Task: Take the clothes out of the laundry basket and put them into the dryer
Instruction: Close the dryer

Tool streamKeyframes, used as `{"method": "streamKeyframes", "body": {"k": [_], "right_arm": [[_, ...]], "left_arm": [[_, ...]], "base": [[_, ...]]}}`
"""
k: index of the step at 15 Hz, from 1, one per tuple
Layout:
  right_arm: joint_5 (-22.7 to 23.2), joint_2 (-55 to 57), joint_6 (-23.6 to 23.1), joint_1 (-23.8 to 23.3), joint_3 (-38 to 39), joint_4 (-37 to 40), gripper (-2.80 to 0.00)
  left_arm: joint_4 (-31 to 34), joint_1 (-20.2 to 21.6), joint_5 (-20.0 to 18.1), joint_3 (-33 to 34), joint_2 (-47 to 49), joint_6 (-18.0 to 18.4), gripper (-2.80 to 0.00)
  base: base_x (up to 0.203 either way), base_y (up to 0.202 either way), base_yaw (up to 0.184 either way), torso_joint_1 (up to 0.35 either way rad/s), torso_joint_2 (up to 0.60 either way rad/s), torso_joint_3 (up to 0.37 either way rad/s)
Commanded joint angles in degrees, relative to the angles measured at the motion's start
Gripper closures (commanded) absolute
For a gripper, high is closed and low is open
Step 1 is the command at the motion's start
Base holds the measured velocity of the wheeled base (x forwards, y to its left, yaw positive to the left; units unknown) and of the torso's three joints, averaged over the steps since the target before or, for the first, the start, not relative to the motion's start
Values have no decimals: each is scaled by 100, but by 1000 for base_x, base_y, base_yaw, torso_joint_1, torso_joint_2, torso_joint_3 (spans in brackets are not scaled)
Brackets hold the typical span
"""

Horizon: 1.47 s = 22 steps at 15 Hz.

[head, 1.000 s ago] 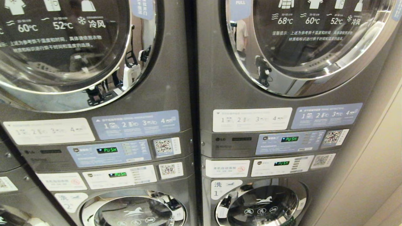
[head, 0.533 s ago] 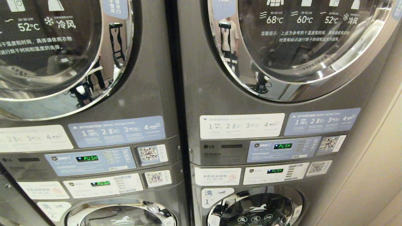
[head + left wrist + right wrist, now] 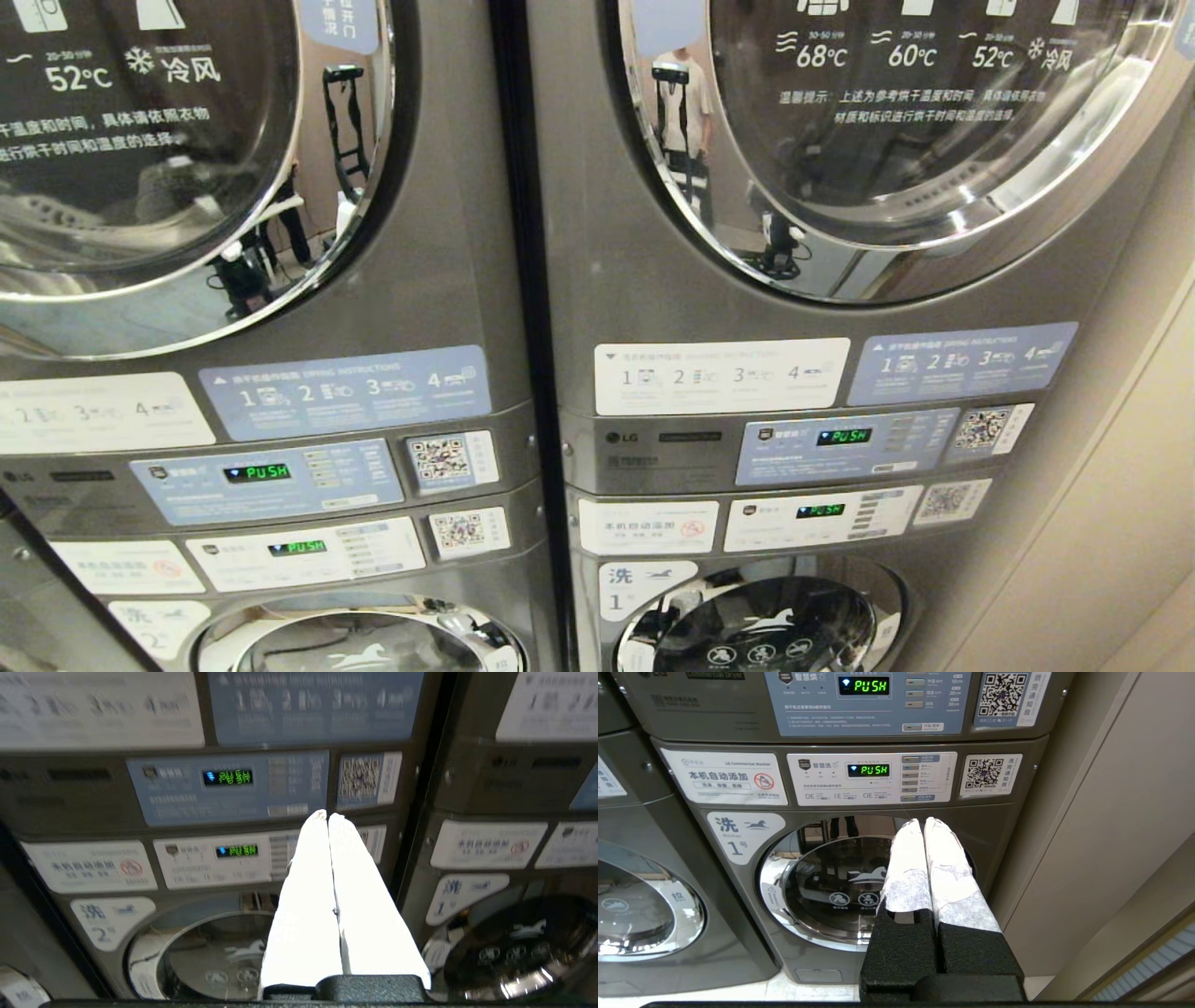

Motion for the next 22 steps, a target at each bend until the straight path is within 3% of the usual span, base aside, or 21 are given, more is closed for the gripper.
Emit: {"method": "streamKeyframes", "body": {"k": [1, 4, 5, 7, 9, 11, 13, 19, 22], "right_arm": [[4, -2, -16, 2, 1, 7, 0], [4, -2, 29, 2, 1, 7, 0], [4, -2, 36, 2, 1, 7, 0], [4, -2, 54, 2, 1, 7, 0], [4, -2, 54, 2, 1, 7, 0], [4, -2, 54, 2, 1, 7, 0], [4, -2, 54, 2, 1, 7, 0], [7, -3, -148, 2, 26, -25, 0], [10, -3, -181, 2, 277, -719, 0]], "left_arm": [[-41, 1, 139, -690, 917, -47, 0], [-223, 83, 731, -2720, 3553, -497, 0], [-278, 285, 889, -3369, 4408, -607, 0], [-400, 1129, 1097, -4290, 5741, -675, 0], [-692, 1909, 975, -4888, 6575, -683, 0], [-1239, 2318, 844, -5107, 7103, -558, 0], [-1829, 2536, 821, -5174, 7339, -116, 0], [-1875, 2603, 824, -5195, 7469, -89, 0], [-1874, 2603, 823, -5186, 7511, -71, 0]], "base": [[0, 0, 0, 0, 0, 0], [0, 0, 0, 0, 0, 0], [0, 0, 0, 0, 0, 0], [0, 0, 0, 0, 0, 0], [0, 0, 0, 0, 0, 0], [0, 0, 0, 0, 0, 0], [0, 0, 0, 0, 0, 0], [0, 0, 0, 0, 0, 0], [0, 0, 0, 0, 0, 0]]}}
